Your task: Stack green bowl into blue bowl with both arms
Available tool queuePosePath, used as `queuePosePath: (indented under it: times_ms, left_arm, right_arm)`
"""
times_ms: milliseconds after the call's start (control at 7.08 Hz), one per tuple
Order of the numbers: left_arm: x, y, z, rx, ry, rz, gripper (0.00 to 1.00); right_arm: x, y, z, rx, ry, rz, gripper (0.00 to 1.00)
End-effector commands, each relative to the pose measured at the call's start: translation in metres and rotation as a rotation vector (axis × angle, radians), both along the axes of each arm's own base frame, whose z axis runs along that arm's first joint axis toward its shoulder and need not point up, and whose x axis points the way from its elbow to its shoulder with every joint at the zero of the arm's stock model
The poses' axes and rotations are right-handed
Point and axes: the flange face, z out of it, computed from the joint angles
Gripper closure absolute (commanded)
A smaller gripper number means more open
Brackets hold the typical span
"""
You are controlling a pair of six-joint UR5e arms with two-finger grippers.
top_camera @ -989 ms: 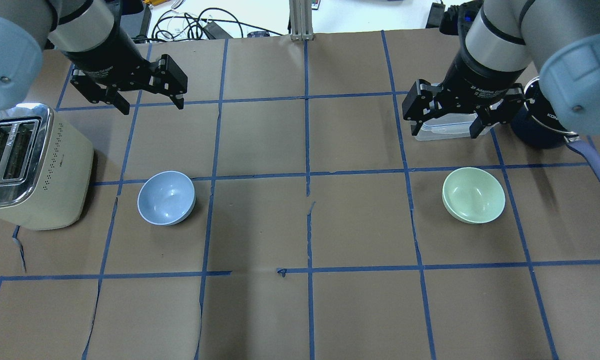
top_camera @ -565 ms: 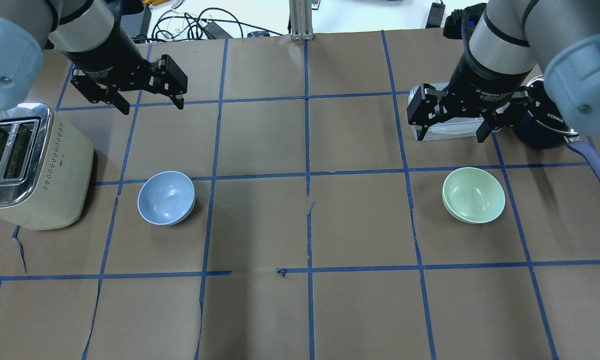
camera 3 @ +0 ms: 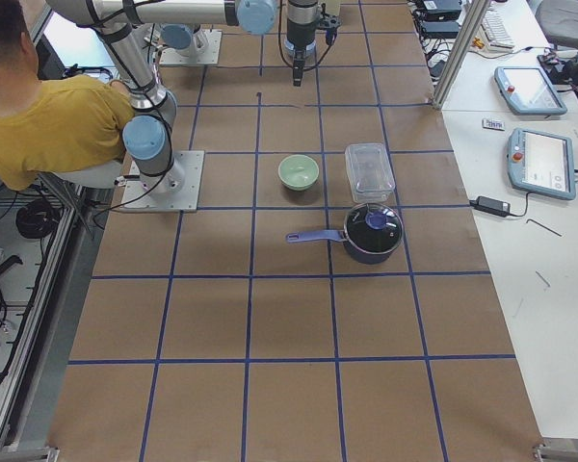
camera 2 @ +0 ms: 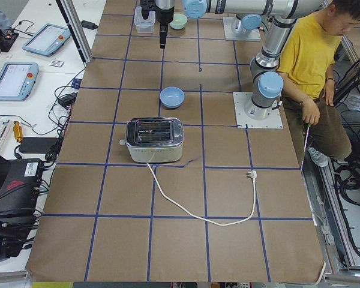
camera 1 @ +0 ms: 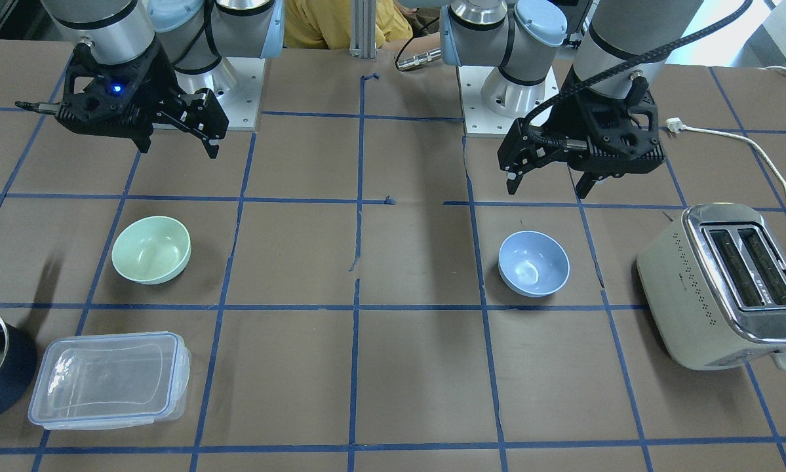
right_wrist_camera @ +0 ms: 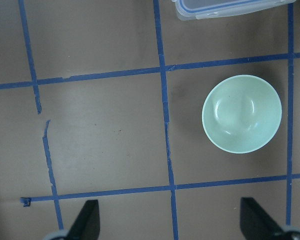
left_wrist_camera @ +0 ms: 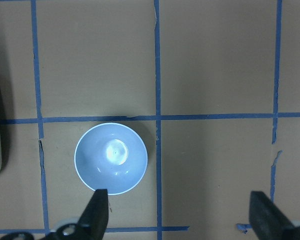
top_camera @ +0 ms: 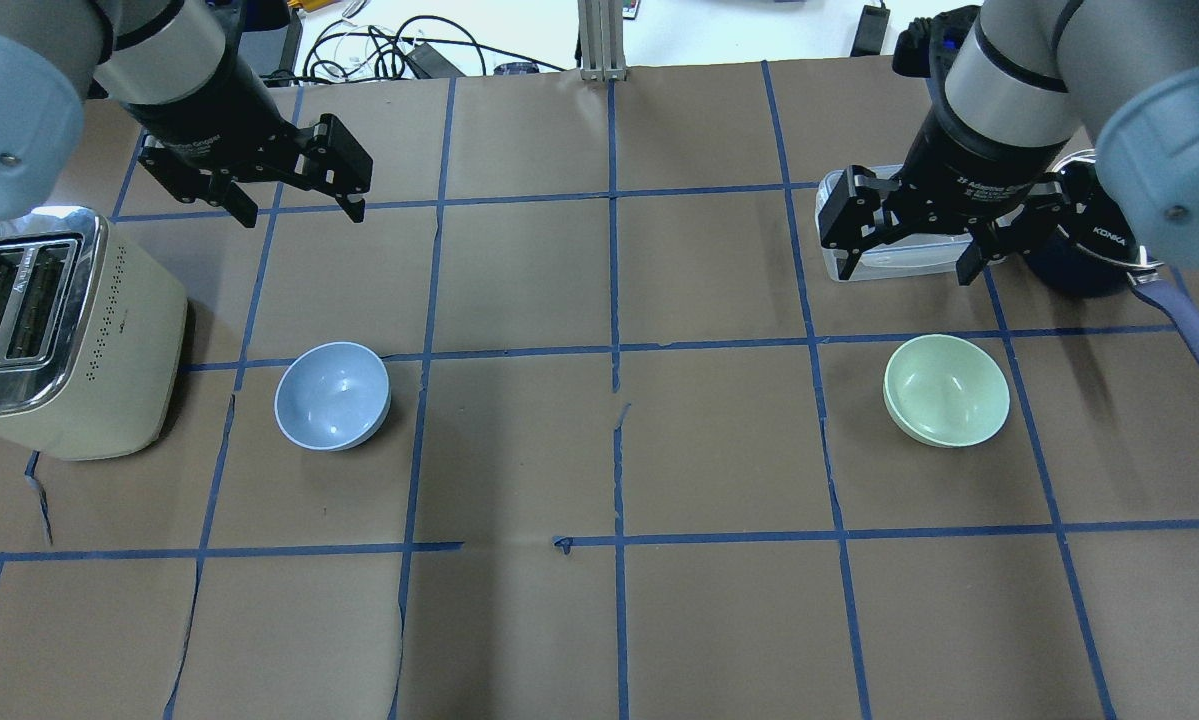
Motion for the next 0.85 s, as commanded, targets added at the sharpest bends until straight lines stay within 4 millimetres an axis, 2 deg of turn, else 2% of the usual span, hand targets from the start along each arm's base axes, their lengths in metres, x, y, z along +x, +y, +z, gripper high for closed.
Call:
queuePosePath:
  times_ms: [0, 707]
  left_arm:
    - [0.0019, 0.0017, 0.0014, 0.0, -0.021, 0.0, 0.0]
    - [0.0041, -0.0014, -0.0034, 0.006, -0.05, -0.001, 0.0]
  right_arm:
    - [-0.006, -0.0007, -0.0013, 0.007, 0.007, 0.016, 0.0]
    - [-0.0053, -0.0001, -0.0006, 0.006, 0.007, 0.02, 0.0]
